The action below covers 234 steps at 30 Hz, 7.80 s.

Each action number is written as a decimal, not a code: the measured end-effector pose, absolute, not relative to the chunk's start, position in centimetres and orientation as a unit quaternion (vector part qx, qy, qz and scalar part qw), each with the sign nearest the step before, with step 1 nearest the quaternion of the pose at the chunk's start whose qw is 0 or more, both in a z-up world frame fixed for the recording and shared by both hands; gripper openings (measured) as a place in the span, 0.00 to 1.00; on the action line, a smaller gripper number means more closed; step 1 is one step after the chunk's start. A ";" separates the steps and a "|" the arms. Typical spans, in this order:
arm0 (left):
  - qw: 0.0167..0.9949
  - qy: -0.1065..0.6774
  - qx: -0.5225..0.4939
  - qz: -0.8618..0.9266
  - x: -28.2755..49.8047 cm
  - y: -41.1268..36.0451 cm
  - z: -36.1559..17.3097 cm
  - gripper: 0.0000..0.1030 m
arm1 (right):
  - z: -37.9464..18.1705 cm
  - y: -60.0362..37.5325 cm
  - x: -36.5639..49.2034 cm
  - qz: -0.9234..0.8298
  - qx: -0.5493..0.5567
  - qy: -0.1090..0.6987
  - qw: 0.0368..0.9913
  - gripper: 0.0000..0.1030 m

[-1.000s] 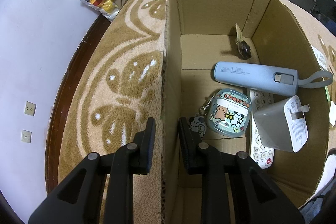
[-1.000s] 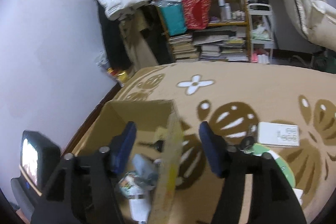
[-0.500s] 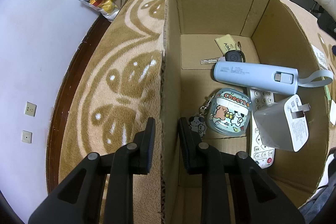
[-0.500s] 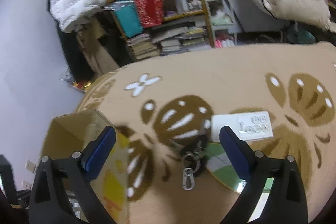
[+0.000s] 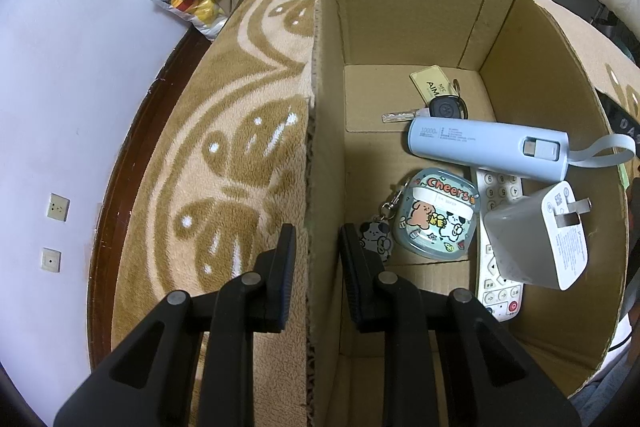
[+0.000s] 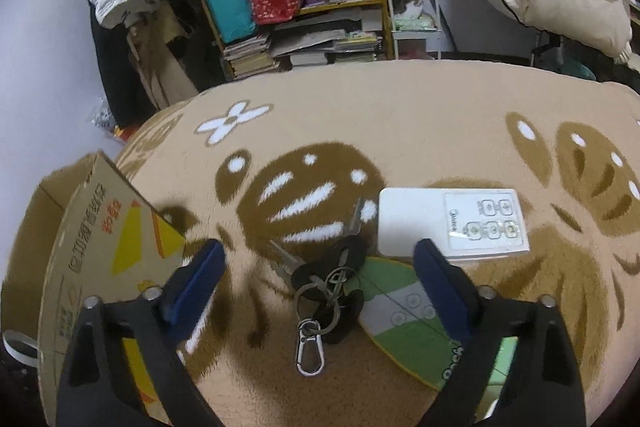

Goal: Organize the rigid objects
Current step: 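Grasp the key bundle by its carabiner ring with the right tool, then carry the key bundle into the box and open the right tool, then move the right tool to the white square adapter and grasp it, then carry the white adapter into the box and open the right tool, then move the right tool back to the green oval Pochacco board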

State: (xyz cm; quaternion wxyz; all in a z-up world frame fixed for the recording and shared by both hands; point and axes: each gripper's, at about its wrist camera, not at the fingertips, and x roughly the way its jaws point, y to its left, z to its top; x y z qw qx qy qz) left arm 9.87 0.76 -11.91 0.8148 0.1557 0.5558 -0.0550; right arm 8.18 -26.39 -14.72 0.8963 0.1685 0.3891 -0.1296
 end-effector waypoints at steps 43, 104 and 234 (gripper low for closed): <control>0.815 0.556 0.155 -0.057 9.9 1.1 -11.9 0.23 | -3.4 -20.7 5.2 -0.052 0.137 0.309 0.940 0.17; 0.815 0.555 0.158 -0.061 9.6 1.2 -11.5 0.23 | -6.0 -21.8 2.1 -0.137 0.101 0.405 0.898 1.00; 0.813 0.555 0.165 -0.058 9.7 1.0 -12.0 0.25 | -16.0 -31.0 5.0 -0.168 0.158 0.434 0.871 1.00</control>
